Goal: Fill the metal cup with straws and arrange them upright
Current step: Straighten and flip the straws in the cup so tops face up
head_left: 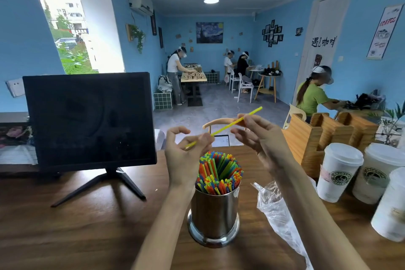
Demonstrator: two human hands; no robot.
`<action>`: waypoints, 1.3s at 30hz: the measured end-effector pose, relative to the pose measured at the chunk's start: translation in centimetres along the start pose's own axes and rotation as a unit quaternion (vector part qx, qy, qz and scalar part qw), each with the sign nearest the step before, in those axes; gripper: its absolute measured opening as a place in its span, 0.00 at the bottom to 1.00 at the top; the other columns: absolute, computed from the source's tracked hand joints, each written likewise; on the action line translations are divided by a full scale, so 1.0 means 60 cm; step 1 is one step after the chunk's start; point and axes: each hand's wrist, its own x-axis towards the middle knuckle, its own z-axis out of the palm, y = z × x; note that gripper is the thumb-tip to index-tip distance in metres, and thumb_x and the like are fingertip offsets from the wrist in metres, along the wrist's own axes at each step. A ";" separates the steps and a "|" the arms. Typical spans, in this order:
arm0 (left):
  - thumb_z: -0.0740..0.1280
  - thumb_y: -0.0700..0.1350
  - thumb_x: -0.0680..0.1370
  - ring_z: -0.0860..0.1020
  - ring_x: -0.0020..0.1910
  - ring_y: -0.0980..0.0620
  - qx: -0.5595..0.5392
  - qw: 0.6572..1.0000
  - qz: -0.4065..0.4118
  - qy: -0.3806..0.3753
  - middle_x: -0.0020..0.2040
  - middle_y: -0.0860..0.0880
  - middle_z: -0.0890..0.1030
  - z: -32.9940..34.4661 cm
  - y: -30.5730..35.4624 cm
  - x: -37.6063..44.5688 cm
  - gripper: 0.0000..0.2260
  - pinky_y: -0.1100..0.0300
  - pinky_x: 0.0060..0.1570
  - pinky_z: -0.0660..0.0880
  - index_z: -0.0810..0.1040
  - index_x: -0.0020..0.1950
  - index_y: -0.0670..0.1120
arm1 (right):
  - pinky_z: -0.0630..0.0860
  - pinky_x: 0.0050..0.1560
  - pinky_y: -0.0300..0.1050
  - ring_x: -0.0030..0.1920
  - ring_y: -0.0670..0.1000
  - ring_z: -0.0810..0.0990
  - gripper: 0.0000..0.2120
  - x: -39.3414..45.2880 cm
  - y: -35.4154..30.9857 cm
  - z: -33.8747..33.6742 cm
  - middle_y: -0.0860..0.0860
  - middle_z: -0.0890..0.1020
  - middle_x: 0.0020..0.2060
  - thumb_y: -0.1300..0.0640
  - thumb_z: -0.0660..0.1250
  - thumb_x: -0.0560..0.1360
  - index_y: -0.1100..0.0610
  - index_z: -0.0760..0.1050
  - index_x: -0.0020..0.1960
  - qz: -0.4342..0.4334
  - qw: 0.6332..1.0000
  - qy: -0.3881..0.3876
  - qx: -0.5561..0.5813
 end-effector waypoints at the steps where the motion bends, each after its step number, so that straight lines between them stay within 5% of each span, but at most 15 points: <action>1: 0.76 0.35 0.73 0.85 0.39 0.49 0.044 0.999 0.002 -0.030 0.38 0.44 0.86 -0.002 -0.004 -0.001 0.17 0.58 0.44 0.80 0.70 0.52 0.45 | 0.84 0.47 0.43 0.45 0.53 0.87 0.08 0.004 -0.001 0.001 0.55 0.87 0.46 0.56 0.70 0.74 0.59 0.82 0.49 -0.019 1.000 -0.001 0.000; 3: 0.77 0.38 0.73 0.83 0.37 0.58 0.186 0.978 0.016 -0.098 0.38 0.53 0.86 -0.008 -0.014 -0.002 0.15 0.61 0.46 0.77 0.75 0.53 0.45 | 0.83 0.46 0.45 0.46 0.55 0.87 0.05 0.011 0.000 0.004 0.53 0.87 0.47 0.60 0.69 0.77 0.57 0.80 0.52 -0.074 0.997 0.016 -0.032; 5: 0.77 0.40 0.74 0.83 0.41 0.61 0.275 0.952 0.028 -0.128 0.40 0.58 0.86 -0.012 -0.025 -0.003 0.12 0.58 0.51 0.77 0.78 0.53 0.49 | 0.82 0.43 0.43 0.43 0.54 0.87 0.12 0.015 -0.001 0.007 0.54 0.87 0.45 0.63 0.68 0.79 0.53 0.76 0.61 -0.157 0.979 0.044 -0.119; 9: 0.76 0.40 0.75 0.83 0.47 0.61 0.299 0.947 0.040 -0.111 0.43 0.54 0.85 -0.026 -0.041 0.007 0.10 0.57 0.51 0.80 0.80 0.49 0.54 | 0.84 0.42 0.45 0.41 0.49 0.86 0.30 0.014 0.027 -0.001 0.49 0.83 0.48 0.65 0.69 0.78 0.39 0.66 0.72 -0.225 0.917 0.005 -0.331; 13: 0.74 0.43 0.77 0.82 0.49 0.63 0.330 0.933 0.044 -0.139 0.45 0.58 0.85 -0.033 -0.056 0.017 0.07 0.56 0.53 0.80 0.81 0.49 0.54 | 0.80 0.43 0.41 0.41 0.40 0.83 0.06 0.008 0.077 -0.013 0.41 0.83 0.46 0.54 0.74 0.76 0.51 0.84 0.53 -0.179 0.839 -0.035 -0.513; 15: 0.73 0.46 0.77 0.81 0.51 0.63 0.349 0.921 0.039 -0.166 0.46 0.59 0.85 -0.036 -0.064 0.020 0.05 0.53 0.55 0.79 0.82 0.49 0.56 | 0.80 0.46 0.46 0.43 0.42 0.82 0.11 0.007 0.090 -0.022 0.44 0.84 0.44 0.45 0.71 0.77 0.52 0.86 0.45 -0.129 0.809 -0.078 -0.568; 17: 0.72 0.49 0.78 0.80 0.54 0.60 0.377 0.908 0.037 -0.182 0.48 0.60 0.84 -0.040 -0.071 0.021 0.04 0.51 0.57 0.78 0.82 0.50 0.58 | 0.81 0.46 0.49 0.44 0.44 0.82 0.15 0.007 0.091 -0.031 0.47 0.85 0.43 0.42 0.68 0.78 0.52 0.86 0.46 -0.103 0.828 -0.059 -0.548; 20: 0.71 0.50 0.78 0.79 0.57 0.58 0.399 0.896 0.031 -0.192 0.51 0.61 0.83 -0.045 -0.075 0.022 0.08 0.49 0.58 0.78 0.79 0.49 0.65 | 0.77 0.40 0.40 0.41 0.46 0.82 0.08 0.011 0.082 -0.052 0.49 0.84 0.42 0.48 0.72 0.77 0.53 0.82 0.48 -0.062 0.897 0.032 -0.437; 22: 0.70 0.50 0.78 0.79 0.58 0.57 0.407 0.892 0.026 -0.195 0.52 0.61 0.83 -0.047 -0.077 0.024 0.09 0.48 0.59 0.78 0.78 0.49 0.67 | 0.75 0.36 0.39 0.37 0.49 0.82 0.09 0.014 0.078 -0.071 0.53 0.84 0.40 0.52 0.75 0.75 0.56 0.79 0.47 0.005 0.916 0.015 -0.400; 26: 0.69 0.51 0.79 0.77 0.59 0.57 0.414 0.888 0.017 -0.201 0.53 0.63 0.82 -0.048 -0.082 0.022 0.09 0.48 0.59 0.78 0.78 0.50 0.68 | 0.77 0.35 0.38 0.35 0.47 0.81 0.12 0.007 0.071 -0.087 0.54 0.83 0.37 0.58 0.77 0.73 0.63 0.78 0.50 0.108 0.919 -0.085 -0.369; 31: 0.69 0.53 0.79 0.76 0.60 0.57 0.422 0.883 0.011 -0.203 0.55 0.61 0.81 -0.047 -0.086 0.023 0.10 0.48 0.60 0.78 0.76 0.50 0.71 | 0.81 0.40 0.41 0.38 0.49 0.85 0.16 0.007 0.068 -0.099 0.60 0.84 0.41 0.58 0.79 0.69 0.66 0.79 0.51 0.144 0.931 -0.086 -0.324; 39: 0.69 0.54 0.80 0.76 0.60 0.58 0.416 0.887 0.005 -0.199 0.56 0.61 0.80 -0.051 -0.092 0.025 0.08 0.49 0.59 0.79 0.77 0.51 0.69 | 0.73 0.35 0.35 0.35 0.43 0.78 0.16 0.008 0.065 -0.097 0.52 0.83 0.33 0.50 0.79 0.68 0.63 0.81 0.42 0.108 0.923 -0.085 -0.359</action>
